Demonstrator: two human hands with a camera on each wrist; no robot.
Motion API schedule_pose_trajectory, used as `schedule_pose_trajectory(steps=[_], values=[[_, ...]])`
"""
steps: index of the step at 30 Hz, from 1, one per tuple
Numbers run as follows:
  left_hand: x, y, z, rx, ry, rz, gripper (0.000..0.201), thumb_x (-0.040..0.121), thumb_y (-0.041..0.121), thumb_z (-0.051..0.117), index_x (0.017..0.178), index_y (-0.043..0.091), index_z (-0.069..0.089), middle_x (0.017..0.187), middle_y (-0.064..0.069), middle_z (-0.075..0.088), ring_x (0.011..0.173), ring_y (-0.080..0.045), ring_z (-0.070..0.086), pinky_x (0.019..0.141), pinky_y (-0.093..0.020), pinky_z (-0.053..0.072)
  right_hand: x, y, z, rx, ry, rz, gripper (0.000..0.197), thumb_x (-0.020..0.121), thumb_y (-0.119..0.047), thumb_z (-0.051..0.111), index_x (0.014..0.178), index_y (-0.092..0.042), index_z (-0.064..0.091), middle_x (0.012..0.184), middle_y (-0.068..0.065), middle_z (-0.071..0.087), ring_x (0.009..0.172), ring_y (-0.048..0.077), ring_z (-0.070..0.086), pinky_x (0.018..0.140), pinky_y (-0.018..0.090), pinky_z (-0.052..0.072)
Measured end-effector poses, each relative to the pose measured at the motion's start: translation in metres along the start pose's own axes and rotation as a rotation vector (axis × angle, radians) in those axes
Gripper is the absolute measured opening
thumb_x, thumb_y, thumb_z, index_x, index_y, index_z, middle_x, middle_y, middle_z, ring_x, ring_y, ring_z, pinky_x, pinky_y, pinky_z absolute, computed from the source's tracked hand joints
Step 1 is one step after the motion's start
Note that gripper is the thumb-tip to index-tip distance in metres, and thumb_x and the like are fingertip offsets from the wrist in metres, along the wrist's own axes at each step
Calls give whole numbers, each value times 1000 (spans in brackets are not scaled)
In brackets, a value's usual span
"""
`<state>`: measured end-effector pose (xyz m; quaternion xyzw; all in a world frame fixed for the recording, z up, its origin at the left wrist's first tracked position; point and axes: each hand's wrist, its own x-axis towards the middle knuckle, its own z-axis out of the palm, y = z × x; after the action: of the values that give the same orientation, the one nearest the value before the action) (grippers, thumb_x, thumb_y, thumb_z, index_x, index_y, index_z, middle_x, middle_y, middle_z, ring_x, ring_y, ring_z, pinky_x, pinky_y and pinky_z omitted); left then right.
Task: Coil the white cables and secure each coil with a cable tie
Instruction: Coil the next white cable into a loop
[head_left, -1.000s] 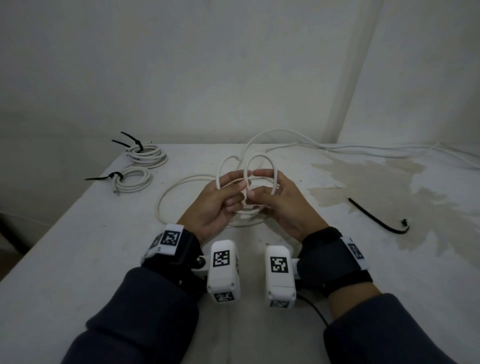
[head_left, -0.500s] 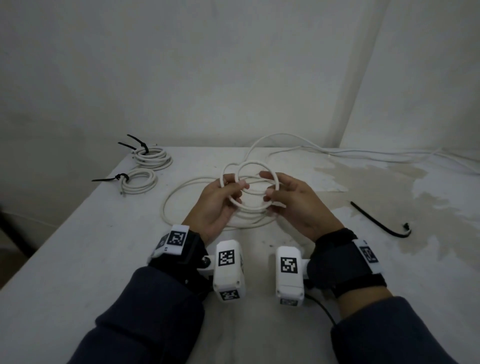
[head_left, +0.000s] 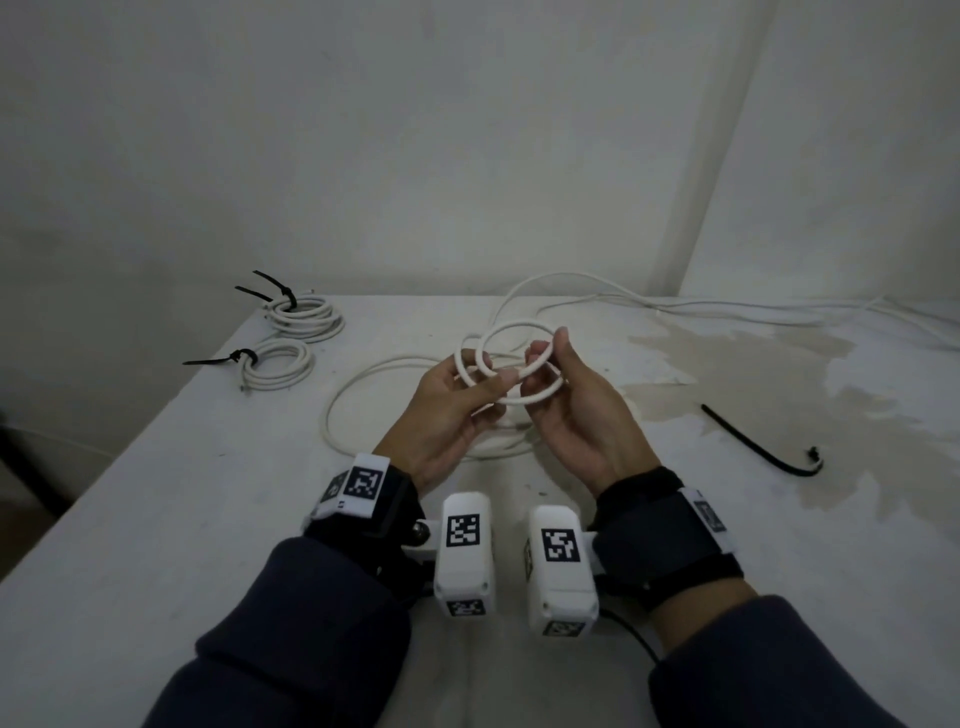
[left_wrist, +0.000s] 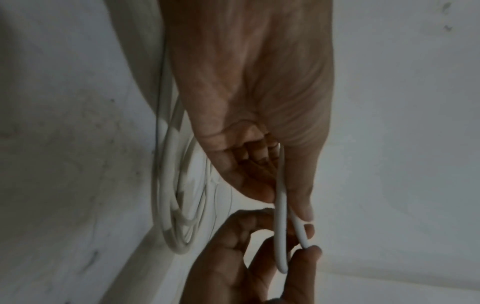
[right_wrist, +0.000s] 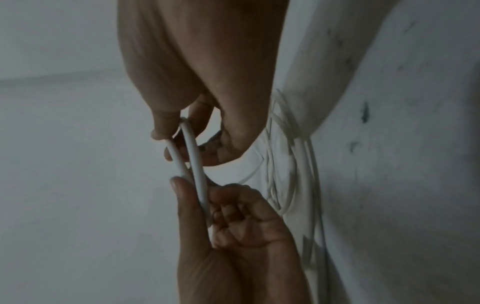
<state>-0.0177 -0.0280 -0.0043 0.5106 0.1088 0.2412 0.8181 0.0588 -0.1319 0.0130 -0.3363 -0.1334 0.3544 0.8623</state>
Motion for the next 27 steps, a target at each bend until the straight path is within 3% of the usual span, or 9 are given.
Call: schedule_pose_trajectory(steps=[5, 7, 10, 12, 14, 18, 22, 25, 27], values=[[1, 3, 2, 7, 35, -57, 17, 91, 16, 58, 95, 3, 66, 96, -11, 70, 78, -15, 62, 69, -24, 50, 0, 2, -3, -41, -14, 9, 36, 98, -37, 46, 76, -12, 58, 65, 1, 65, 71, 15, 67, 75, 29, 56], [1, 6, 2, -52, 81, -70, 26, 95, 23, 53, 89, 2, 67, 89, -13, 70, 81, -20, 64, 83, -32, 51, 0, 4, -3, -100, -2, 10, 34, 97, -37, 48, 75, -12, 58, 67, 4, 64, 67, 15, 65, 68, 27, 56], [2, 6, 0, -86, 119, -96, 40, 95, 26, 52, 108, -12, 60, 106, -24, 66, 95, -30, 62, 95, -43, 48, 0, 5, -1, -170, 47, -3, 31, 96, -32, 53, 75, -9, 56, 58, 1, 56, 49, 8, 56, 52, 21, 52], [1, 5, 0, -82, 126, -111, 38, 95, 20, 54, 112, -14, 58, 104, -23, 66, 94, -29, 61, 92, -41, 51, 0, 5, 0, -188, 62, -6, 32, 95, -31, 55, 73, -8, 55, 54, -1, 51, 43, 6, 50, 49, 20, 49], [2, 5, -1, -86, 129, -114, 24, 94, 12, 53, 104, -9, 60, 86, -12, 68, 77, -19, 62, 76, -32, 57, 0, 5, 0, -217, 77, -8, 34, 95, -33, 56, 72, -8, 53, 53, -2, 44, 40, 6, 42, 46, 20, 44], [2, 5, 3, -104, 74, -152, 16, 95, 8, 49, 103, -1, 59, 62, -1, 54, 50, -6, 50, 52, -18, 49, 5, 7, -1, -202, 86, 33, 31, 98, -31, 53, 74, -13, 43, 46, -7, 28, 36, 6, 25, 35, 18, 27], [4, 4, 1, -122, 32, -147, 22, 98, 5, 42, 112, -5, 55, 58, 0, 51, 49, -5, 47, 51, -16, 45, 6, 2, -5, 47, 64, 161, 33, 96, -34, 48, 72, -18, 34, 47, -4, 23, 34, 7, 20, 35, 19, 17], [3, 3, -1, -69, 2, -143, 21, 97, 8, 44, 105, -3, 60, 64, -1, 58, 57, -8, 56, 57, -17, 51, 2, -5, -9, 113, 60, 103, 25, 81, -22, 45, 58, -16, 38, 57, 0, 24, 40, 10, 20, 46, 22, 13], [2, 3, 0, -22, -18, -145, 18, 97, 10, 47, 98, 1, 62, 67, 0, 65, 62, -8, 62, 60, -18, 54, 0, -7, -12, 162, 68, 70, 16, 68, -17, 42, 53, -16, 38, 61, 1, 28, 44, 11, 21, 47, 23, 17]])
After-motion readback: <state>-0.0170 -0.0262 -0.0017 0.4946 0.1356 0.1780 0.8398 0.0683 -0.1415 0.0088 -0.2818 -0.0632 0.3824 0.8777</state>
